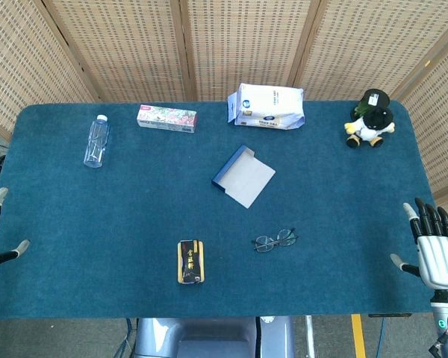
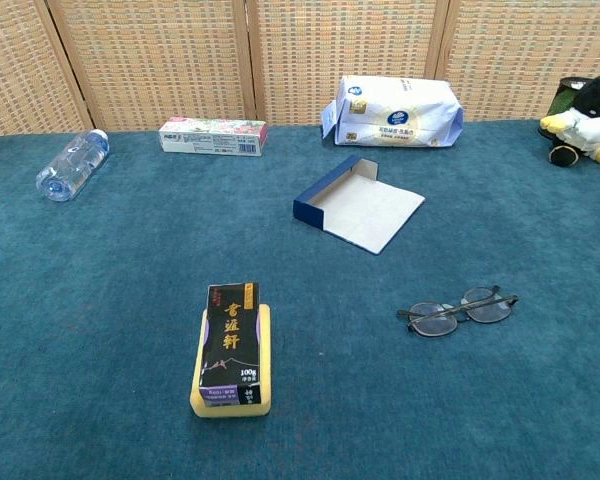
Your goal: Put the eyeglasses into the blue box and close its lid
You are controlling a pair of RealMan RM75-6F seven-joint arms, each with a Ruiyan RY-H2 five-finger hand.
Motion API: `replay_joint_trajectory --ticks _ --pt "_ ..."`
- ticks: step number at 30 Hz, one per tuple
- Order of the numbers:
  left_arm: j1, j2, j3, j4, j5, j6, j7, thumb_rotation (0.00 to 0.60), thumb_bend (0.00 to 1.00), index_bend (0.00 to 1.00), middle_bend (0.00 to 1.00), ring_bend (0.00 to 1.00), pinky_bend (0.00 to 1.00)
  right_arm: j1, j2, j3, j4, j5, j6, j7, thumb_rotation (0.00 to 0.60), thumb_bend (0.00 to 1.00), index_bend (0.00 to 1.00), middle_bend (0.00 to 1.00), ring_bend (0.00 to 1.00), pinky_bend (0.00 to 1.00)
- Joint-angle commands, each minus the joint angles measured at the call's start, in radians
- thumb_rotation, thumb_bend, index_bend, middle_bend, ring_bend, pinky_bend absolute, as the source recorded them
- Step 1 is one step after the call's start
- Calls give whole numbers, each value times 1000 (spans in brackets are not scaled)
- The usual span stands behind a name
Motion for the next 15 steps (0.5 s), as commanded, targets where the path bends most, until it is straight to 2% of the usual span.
replay_joint_trajectory --ticks 1,10,12,15 --pt "0 0 0 0 2 1 -1 600 0 0 0 0 0 1 0 -1 -1 1 -4 -2 600 0 0 0 0 0" --pt "8 -10 5 1 21 18 -7 600 0 0 0 0 0 14 17 -7 -27 3 -41 8 600 9 0 0 0 0" --pt "9 -7 4 -1 17 17 -12 600 0 0 0 0 0 31 23 -1 -32 7 -66 12 600 106 0 0 0 0" --pt "8 -5 2 -1 13 13 -17 600 0 0 0 0 0 81 23 17 -29 14 -127 -15 600 472 0 0 0 0"
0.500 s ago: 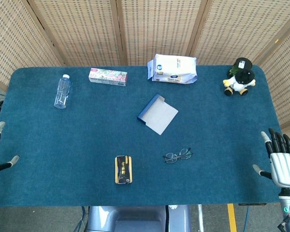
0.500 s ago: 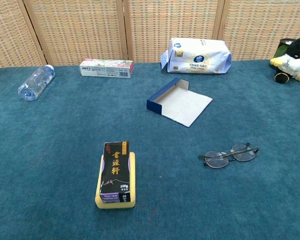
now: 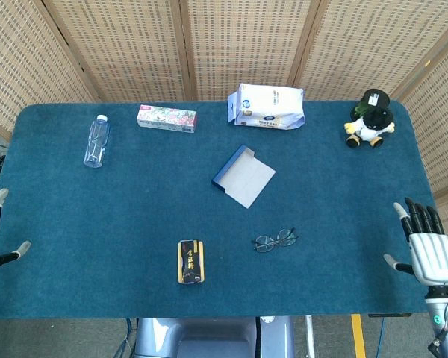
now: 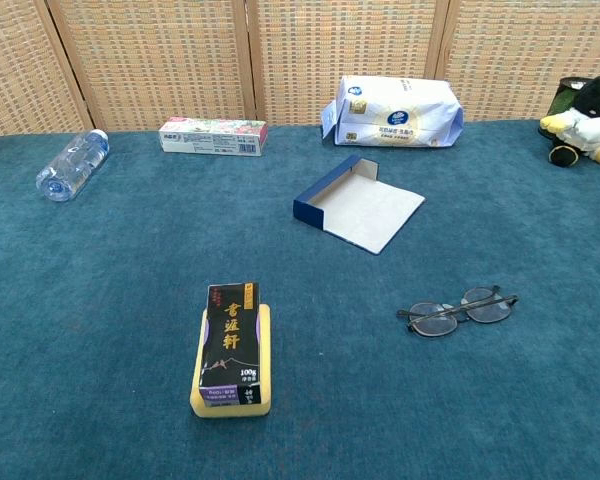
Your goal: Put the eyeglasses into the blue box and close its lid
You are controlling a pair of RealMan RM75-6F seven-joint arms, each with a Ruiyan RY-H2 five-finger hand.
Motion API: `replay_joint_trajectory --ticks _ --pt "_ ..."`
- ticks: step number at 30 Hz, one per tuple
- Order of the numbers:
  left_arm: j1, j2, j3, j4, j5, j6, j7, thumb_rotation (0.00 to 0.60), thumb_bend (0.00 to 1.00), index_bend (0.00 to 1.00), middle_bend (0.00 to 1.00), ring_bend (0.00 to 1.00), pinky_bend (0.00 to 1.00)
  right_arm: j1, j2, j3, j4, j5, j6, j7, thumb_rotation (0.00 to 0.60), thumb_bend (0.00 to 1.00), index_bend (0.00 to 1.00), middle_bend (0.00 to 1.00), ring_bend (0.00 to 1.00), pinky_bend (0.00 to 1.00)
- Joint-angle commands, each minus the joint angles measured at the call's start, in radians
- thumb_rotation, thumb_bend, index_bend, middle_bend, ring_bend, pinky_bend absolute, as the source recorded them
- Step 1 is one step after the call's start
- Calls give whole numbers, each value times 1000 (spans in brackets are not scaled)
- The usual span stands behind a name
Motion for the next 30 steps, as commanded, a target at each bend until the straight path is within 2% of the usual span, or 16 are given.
replay_joint_trajectory --ticks 1,2,5,7,9,18,23,30 --pt "-2 2 -2 -1 -2 -4 -3 600 0 0 0 0 0 65 1 23 2 4 -73 -28 600 601 0 0 0 0" --pt "-3 2 -3 -2 -2 -5 -4 600 0 0 0 0 0 89 -2 30 7 -4 -98 -29 600 699 0 0 0 0" --pt "-8 -1 -7 -3 -6 -9 4 600 0 0 0 0 0 174 -18 47 41 -35 -182 -7 600 874 0 0 0 0" --pt "-15 -6 -12 1 -12 -16 12 600 0 0 0 0 0 242 -31 62 72 -46 -260 14 600 960 0 0 0 0" --pt "-21 -14 -17 14 -22 -22 20 600 0 0 0 0 0 316 -56 80 113 -58 -331 48 600 997 3 0 0 0" --pt "-43 -31 -44 40 -86 -57 41 600 0 0 0 0 0 577 -214 121 325 -110 -528 220 600 1000 92 8 0 41" --pt "-50 -37 -52 43 -119 -72 60 600 0 0 0 0 0 703 -316 120 456 -144 -595 293 600 1000 144 39 0 82" --pt "-65 -45 -62 51 -157 -93 83 600 0 0 0 0 0 864 -447 125 634 -126 -732 348 600 1000 157 64 0 83"
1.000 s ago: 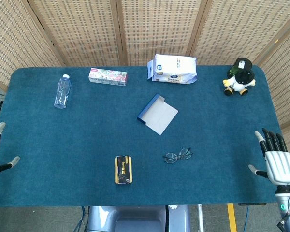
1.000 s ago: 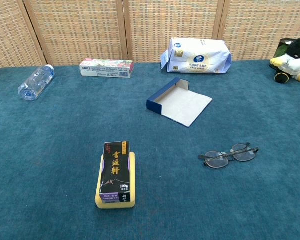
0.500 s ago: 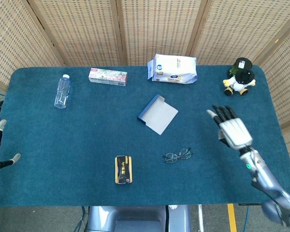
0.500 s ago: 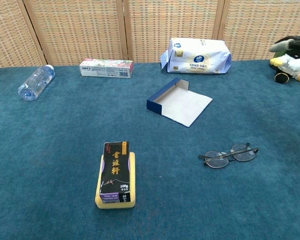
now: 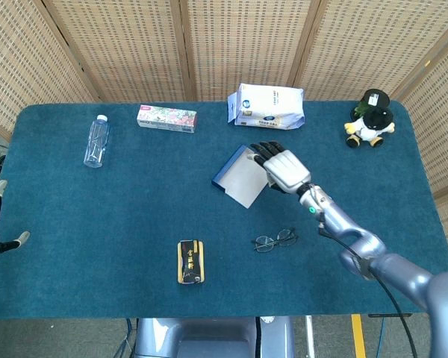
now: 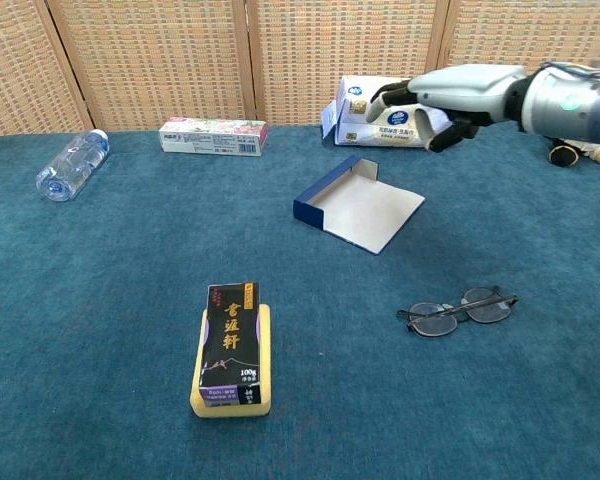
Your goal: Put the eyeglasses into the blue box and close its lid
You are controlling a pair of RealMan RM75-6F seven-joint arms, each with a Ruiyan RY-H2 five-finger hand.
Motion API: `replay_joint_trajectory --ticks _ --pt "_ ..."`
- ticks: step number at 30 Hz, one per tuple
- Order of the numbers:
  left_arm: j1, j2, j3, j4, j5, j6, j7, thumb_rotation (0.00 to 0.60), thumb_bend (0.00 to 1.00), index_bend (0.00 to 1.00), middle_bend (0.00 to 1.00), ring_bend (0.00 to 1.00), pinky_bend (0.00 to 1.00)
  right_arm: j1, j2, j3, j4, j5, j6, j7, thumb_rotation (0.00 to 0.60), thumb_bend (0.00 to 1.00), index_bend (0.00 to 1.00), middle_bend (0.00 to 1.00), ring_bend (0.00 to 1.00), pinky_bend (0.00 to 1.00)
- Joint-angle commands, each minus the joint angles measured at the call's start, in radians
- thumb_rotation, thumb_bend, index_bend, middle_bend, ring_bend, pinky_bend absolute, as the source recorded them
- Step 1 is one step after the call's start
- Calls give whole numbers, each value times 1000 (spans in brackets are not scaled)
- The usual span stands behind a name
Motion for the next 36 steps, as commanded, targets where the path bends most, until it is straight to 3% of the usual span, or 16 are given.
replay_joint_trajectory --ticks 1,13,31,36 --pt "-4 -3 -3 5 -11 -7 7 600 0 0 0 0 0 87 -78 8 90 20 -97 30 600 1000 158 69 0 83" --pt "-17 -9 -10 12 -60 -32 26 600 0 0 0 0 0 263 -264 95 296 215 -322 25 600 1000 185 96 0 83" --pt "-23 -6 -12 22 -81 -49 8 600 0 0 0 0 0 328 -381 51 466 268 -388 -70 600 1000 197 120 0 83" --pt "-24 -4 -12 22 -83 -50 5 600 0 0 0 0 0 337 -398 23 514 260 -423 -103 600 1000 277 199 0 83"
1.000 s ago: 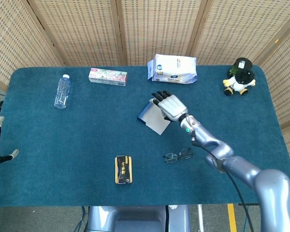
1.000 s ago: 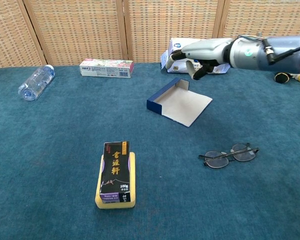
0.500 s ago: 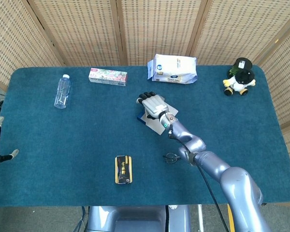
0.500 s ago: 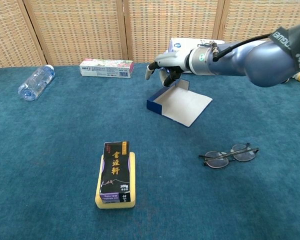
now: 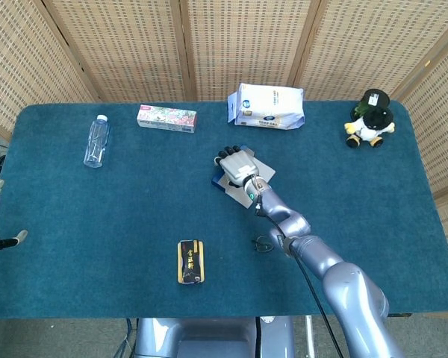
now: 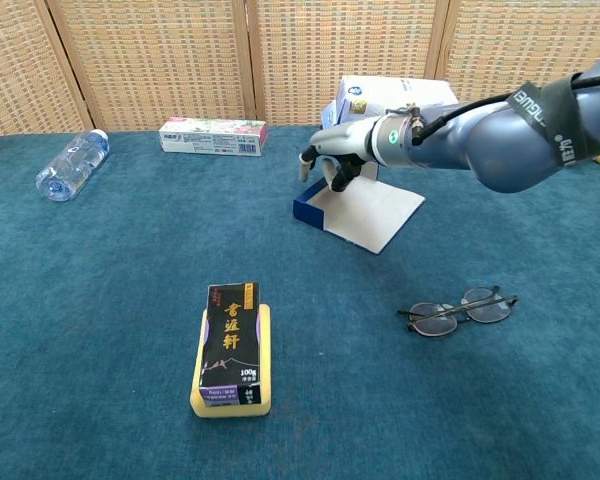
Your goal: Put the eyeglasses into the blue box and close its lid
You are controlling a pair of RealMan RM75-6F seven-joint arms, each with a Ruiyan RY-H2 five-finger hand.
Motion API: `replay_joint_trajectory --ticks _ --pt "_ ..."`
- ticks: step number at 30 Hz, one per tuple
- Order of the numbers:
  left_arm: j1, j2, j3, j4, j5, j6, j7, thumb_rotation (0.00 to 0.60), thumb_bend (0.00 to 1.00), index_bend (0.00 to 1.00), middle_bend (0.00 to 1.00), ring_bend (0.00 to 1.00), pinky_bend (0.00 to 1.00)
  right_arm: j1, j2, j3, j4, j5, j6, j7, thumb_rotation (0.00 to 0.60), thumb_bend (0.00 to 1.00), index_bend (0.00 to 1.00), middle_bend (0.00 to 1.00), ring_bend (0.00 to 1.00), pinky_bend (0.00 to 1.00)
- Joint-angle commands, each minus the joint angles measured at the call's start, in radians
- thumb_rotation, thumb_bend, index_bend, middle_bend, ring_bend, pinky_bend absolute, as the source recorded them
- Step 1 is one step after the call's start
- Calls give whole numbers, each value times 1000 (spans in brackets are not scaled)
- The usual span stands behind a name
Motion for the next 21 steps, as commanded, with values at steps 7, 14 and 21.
replay_joint_trajectory --ticks 7,14,21 --pt "-2 0 0 1 -5 -1 0 600 0 0 0 0 0 15 -1 -43 54 -4 -69 -82 600 1000 378 327 15 83" --pt "-4 -1 3 -2 -2 1 5 600 0 0 0 0 0 17 45 -63 50 28 -146 -158 600 1000 380 359 44 83" --pt "-5 -2 8 -7 4 4 11 600 0 0 0 0 0 -8 72 -79 98 99 -193 -219 600 1000 380 350 46 83"
